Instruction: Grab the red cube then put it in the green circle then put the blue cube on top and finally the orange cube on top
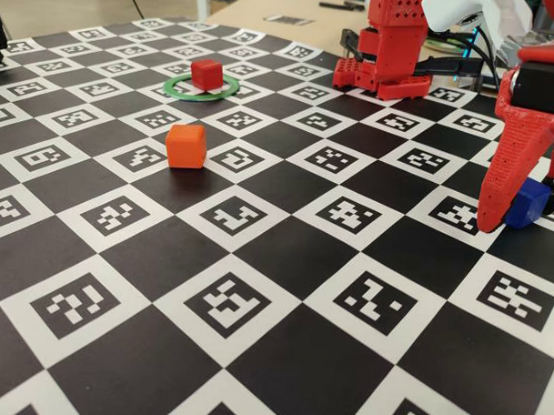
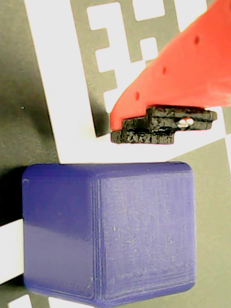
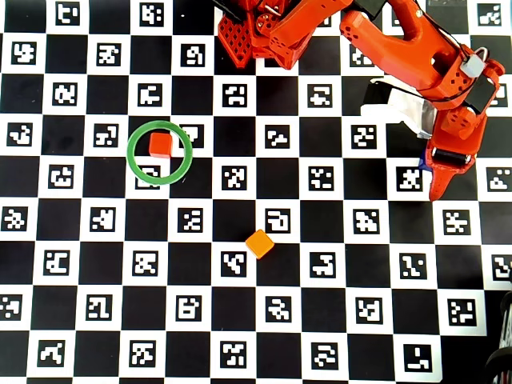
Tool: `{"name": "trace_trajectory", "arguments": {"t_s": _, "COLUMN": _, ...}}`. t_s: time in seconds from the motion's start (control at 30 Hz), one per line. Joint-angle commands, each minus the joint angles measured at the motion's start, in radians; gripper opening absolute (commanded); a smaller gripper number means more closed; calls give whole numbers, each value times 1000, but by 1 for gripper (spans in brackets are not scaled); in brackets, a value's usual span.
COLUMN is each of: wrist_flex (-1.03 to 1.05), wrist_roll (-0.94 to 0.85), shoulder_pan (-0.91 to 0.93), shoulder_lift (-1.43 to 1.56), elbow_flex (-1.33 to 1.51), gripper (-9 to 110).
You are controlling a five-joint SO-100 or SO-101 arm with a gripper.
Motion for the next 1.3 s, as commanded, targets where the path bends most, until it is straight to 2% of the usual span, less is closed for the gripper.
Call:
{"name": "trace_trajectory", "arguments": {"t_s": 0.0, "wrist_flex": 9, "wrist_roll": -17, "shoulder_pan": -5, "shoulder_lift": 107, "elbow_flex": -6, "gripper": 42}}
{"name": "trace_trajectory", "arguments": {"t_s": 0.43, "wrist_flex": 37, "wrist_roll": -83, "shoulder_pan": 35, "shoulder_lift": 110, "elbow_flex": 6, "gripper": 37}}
{"name": "trace_trajectory", "arguments": {"t_s": 0.83, "wrist_flex": 63, "wrist_roll": -126, "shoulder_pan": 41, "shoulder_lift": 135, "elbow_flex": -5, "gripper": 10}}
{"name": "trace_trajectory", "arguments": {"t_s": 1.1, "wrist_flex": 344, "wrist_roll": -249, "shoulder_pan": 51, "shoulder_lift": 124, "elbow_flex": -305, "gripper": 9}}
{"name": "trace_trajectory", "arguments": {"t_s": 1.27, "wrist_flex": 591, "wrist_roll": -462, "shoulder_pan": 164, "shoulder_lift": 115, "elbow_flex": -526, "gripper": 8}}
